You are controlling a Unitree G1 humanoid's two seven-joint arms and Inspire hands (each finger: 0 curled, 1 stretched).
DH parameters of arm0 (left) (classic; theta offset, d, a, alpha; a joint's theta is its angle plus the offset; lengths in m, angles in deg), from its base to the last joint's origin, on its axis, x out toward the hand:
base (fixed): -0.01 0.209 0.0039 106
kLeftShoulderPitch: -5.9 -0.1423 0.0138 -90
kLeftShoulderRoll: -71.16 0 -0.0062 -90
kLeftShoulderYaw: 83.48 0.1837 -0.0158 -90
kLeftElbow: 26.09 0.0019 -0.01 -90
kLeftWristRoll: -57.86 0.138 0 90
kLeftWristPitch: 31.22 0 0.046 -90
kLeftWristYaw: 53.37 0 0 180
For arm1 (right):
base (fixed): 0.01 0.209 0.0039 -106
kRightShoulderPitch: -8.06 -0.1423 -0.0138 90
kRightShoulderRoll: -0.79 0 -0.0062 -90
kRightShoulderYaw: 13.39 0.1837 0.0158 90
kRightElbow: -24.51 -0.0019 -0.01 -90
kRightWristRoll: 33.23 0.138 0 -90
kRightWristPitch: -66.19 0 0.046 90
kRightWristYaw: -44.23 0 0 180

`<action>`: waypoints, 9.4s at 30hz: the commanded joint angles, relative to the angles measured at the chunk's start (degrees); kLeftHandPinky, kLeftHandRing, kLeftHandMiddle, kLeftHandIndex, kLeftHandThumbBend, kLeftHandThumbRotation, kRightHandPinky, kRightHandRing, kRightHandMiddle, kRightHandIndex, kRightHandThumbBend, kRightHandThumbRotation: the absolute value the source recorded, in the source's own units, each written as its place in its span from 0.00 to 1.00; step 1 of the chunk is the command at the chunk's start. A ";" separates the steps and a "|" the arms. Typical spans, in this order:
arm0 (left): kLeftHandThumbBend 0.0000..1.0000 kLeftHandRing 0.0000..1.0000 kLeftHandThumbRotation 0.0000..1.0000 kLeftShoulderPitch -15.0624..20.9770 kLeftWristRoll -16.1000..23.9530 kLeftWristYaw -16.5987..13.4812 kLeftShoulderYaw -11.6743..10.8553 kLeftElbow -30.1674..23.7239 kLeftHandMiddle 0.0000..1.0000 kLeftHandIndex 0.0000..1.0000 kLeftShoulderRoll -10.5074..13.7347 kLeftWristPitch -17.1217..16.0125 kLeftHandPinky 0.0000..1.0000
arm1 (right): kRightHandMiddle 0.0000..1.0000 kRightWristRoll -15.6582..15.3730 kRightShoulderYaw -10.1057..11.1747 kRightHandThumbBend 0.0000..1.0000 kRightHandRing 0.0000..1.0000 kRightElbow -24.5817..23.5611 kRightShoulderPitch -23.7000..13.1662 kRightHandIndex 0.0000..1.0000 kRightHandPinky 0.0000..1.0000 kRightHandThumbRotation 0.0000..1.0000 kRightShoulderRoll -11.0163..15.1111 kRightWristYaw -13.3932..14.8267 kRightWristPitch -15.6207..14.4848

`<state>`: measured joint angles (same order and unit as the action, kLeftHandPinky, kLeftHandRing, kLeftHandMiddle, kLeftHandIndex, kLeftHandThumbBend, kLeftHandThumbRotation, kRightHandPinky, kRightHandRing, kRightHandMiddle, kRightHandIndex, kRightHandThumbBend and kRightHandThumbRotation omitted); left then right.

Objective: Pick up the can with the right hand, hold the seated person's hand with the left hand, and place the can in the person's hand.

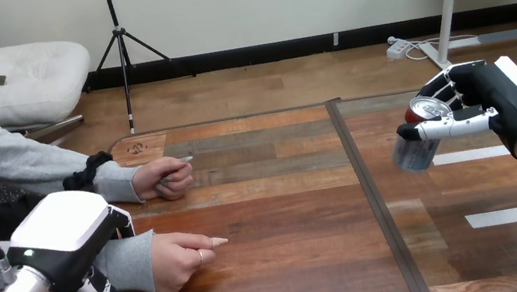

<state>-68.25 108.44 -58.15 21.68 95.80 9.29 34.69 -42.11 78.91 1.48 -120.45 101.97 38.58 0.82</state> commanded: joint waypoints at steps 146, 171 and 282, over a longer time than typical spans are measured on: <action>0.82 0.28 0.00 5.66 -12.60 0.47 -0.17 1.03 0.32 0.32 -2.29 -0.89 0.23 | 0.42 2.95 0.73 0.85 0.38 -5.76 -2.71 0.44 0.37 0.00 -0.48 -0.98 2.19; 0.89 0.26 0.00 6.19 -15.90 -0.70 -4.84 -4.70 0.29 0.29 -0.94 -2.95 0.22 | 0.43 2.91 0.35 0.83 0.39 -8.22 -2.89 0.44 0.38 0.00 -2.96 -1.40 2.96; 0.76 0.23 0.00 12.37 -16.91 2.02 -4.66 -11.17 0.28 0.28 -14.09 -0.04 0.17 | 0.42 -1.86 -7.91 0.85 0.34 -20.66 -0.92 0.42 0.31 0.00 -21.62 -0.09 3.56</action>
<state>-65.88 93.34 -55.17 17.52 89.60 -1.66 35.72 -44.53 71.23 -13.55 -118.96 81.26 38.34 2.22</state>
